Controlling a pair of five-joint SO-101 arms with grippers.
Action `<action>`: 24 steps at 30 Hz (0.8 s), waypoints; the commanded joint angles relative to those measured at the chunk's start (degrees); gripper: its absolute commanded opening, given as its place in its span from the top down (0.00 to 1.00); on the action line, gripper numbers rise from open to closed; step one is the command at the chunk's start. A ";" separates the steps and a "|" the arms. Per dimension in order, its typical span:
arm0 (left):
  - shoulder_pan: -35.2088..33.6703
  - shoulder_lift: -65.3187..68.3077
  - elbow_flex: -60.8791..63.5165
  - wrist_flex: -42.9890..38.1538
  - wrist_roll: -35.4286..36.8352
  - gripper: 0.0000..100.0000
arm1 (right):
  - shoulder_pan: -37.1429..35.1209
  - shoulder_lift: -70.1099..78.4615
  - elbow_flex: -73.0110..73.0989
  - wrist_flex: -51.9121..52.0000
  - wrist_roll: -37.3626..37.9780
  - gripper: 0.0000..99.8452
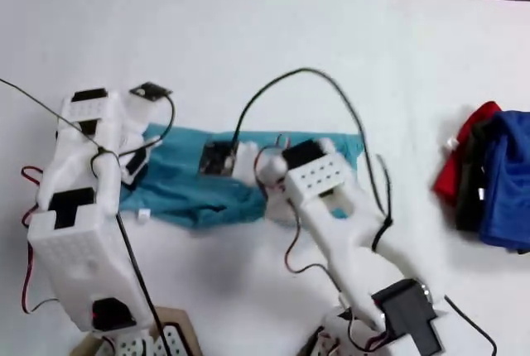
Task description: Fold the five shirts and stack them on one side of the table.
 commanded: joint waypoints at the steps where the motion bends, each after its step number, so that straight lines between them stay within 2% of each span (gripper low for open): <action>1: 0.79 1.23 0.22 -2.29 0.18 0.95 | 4.53 0.13 -6.33 -1.54 4.04 0.98; 4: 0.88 1.23 0.22 -2.29 0.18 0.95 | 7.87 0.22 -7.74 -6.02 4.22 0.98; 8: 0.88 1.23 0.22 -2.29 0.18 0.95 | 8.57 1.89 -7.74 -7.60 3.25 0.96; 16: 0.88 1.23 0.22 -2.37 0.18 0.95 | 8.75 9.89 -11.43 -7.96 -0.62 0.66; 20: 0.88 1.23 0.22 -2.37 0.18 0.95 | 10.07 12.00 -17.23 -7.25 -0.88 0.67; 24: 0.88 1.23 0.22 -2.37 0.18 0.95 | 9.01 10.07 -19.87 1.80 -1.05 0.69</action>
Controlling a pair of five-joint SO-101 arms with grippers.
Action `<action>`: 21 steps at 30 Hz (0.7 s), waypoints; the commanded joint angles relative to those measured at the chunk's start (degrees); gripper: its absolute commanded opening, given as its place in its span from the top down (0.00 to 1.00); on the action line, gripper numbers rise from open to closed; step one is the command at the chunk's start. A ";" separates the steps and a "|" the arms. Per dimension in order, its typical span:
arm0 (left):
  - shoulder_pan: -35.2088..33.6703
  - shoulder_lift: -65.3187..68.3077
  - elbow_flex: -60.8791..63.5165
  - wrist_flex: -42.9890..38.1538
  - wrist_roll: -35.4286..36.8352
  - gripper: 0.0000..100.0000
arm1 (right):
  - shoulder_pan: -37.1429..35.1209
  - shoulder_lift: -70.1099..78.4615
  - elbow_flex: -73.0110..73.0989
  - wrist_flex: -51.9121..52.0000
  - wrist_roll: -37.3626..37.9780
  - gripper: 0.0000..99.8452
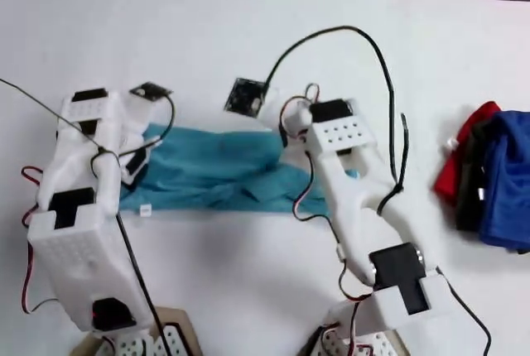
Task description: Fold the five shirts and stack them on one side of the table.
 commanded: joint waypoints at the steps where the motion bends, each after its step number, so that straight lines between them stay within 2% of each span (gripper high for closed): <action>1: 0.88 1.23 0.22 -2.37 0.18 0.95 | -1.54 -3.47 -3.43 8.04 -0.53 0.71; 4: 0.88 1.23 0.13 -2.37 0.18 0.95 | -4.88 -9.36 -0.88 14.81 -0.62 0.79; 7: 0.88 1.23 0.13 -2.37 0.18 0.95 | -7.34 -13.23 7.12 16.22 -0.62 0.96; 8: 0.88 1.23 0.13 -2.37 0.18 0.95 | -7.78 -14.11 10.37 14.99 -0.62 0.99; 10: 0.88 1.23 0.13 -2.37 0.18 0.95 | -7.78 -15.52 16.00 11.30 -0.70 0.96; 15: 0.88 1.23 0.13 -2.37 0.18 0.95 | -7.52 -13.93 23.65 1.98 -1.41 0.98; 21: 0.88 1.23 0.13 -2.37 0.18 0.95 | -5.14 -6.37 21.98 -7.08 -0.88 0.98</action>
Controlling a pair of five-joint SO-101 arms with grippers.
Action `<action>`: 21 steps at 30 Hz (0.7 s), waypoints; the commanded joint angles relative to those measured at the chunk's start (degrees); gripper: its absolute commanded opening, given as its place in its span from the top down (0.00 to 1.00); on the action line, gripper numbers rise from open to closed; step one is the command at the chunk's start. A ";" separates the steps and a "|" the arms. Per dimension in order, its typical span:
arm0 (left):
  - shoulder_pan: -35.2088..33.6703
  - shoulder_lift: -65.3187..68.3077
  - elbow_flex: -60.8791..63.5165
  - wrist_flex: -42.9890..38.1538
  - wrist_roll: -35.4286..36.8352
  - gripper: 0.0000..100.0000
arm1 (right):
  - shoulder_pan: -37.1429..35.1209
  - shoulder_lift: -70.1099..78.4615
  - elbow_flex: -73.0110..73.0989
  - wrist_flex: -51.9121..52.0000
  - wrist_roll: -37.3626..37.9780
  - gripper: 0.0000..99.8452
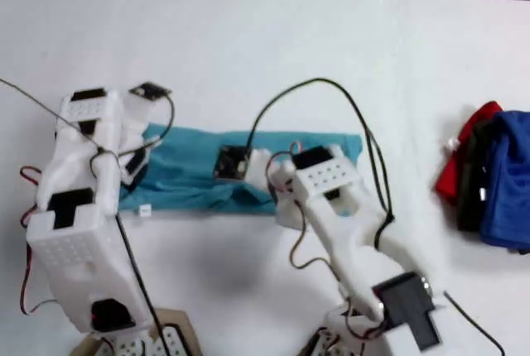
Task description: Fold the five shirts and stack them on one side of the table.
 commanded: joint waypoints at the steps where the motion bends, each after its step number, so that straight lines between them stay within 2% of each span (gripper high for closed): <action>1: 0.88 1.23 0.13 -2.29 0.18 0.95 | 2.86 3.38 -3.69 -4.70 0.00 0.98; 8: 0.88 1.23 0.13 -2.29 0.18 0.95 | 7.69 12.62 -20.92 -5.32 0.00 0.98; 15: 0.88 1.23 0.13 -2.29 0.18 0.95 | 8.66 23.34 -37.19 -4.70 -0.35 0.98; 21: 0.88 1.23 0.22 -2.29 0.18 0.95 | 8.40 21.58 -43.69 9.45 -1.05 0.98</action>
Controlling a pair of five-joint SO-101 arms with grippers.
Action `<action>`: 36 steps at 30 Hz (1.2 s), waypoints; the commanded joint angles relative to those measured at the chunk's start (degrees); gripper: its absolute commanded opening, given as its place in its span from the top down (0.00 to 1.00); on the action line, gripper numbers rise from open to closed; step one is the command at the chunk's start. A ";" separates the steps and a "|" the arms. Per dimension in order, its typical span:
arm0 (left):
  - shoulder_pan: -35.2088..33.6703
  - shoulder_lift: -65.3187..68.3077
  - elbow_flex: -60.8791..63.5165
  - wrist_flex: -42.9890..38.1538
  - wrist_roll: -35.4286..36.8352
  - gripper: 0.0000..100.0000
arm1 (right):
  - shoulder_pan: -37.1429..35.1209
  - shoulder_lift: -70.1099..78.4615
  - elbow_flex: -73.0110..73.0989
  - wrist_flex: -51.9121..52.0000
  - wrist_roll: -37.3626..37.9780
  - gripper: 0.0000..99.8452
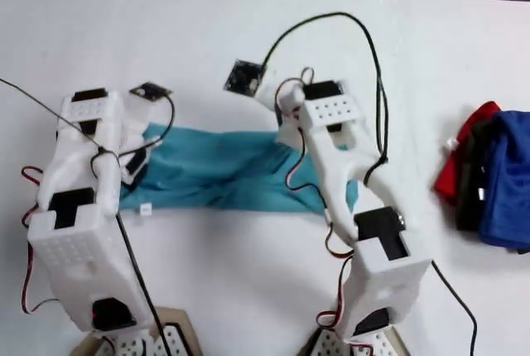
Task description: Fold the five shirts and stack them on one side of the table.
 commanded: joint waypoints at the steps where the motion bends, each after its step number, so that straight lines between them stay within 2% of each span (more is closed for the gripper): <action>1: 0.88 1.23 0.22 -2.29 0.18 0.95 | 0.48 -3.82 -4.48 8.48 -1.85 0.98; 4: 0.88 1.23 0.13 -2.29 0.18 0.95 | 0.92 -10.42 -2.81 12.35 -2.20 0.98; 8: 0.88 1.23 0.13 -2.29 0.18 0.95 | -0.66 -16.66 6.86 13.05 -1.85 0.98; 15: 0.88 1.23 0.13 -2.29 0.18 0.95 | -5.23 -16.57 21.54 -2.07 -1.67 0.98; 21: 0.88 1.23 0.13 -2.29 0.18 0.95 | -5.49 -7.96 16.09 -10.33 -5.01 0.98; 25: 0.88 1.23 0.13 -2.29 0.18 0.95 | -6.29 -1.80 7.12 -9.19 -8.18 0.98; 30: 0.62 1.05 -0.04 -2.29 0.18 0.95 | -7.69 -2.86 -0.62 -2.42 -9.32 0.98; 36: -1.14 -3.08 -3.38 1.05 1.93 0.95 | -6.90 -9.54 2.37 4.97 -9.32 0.98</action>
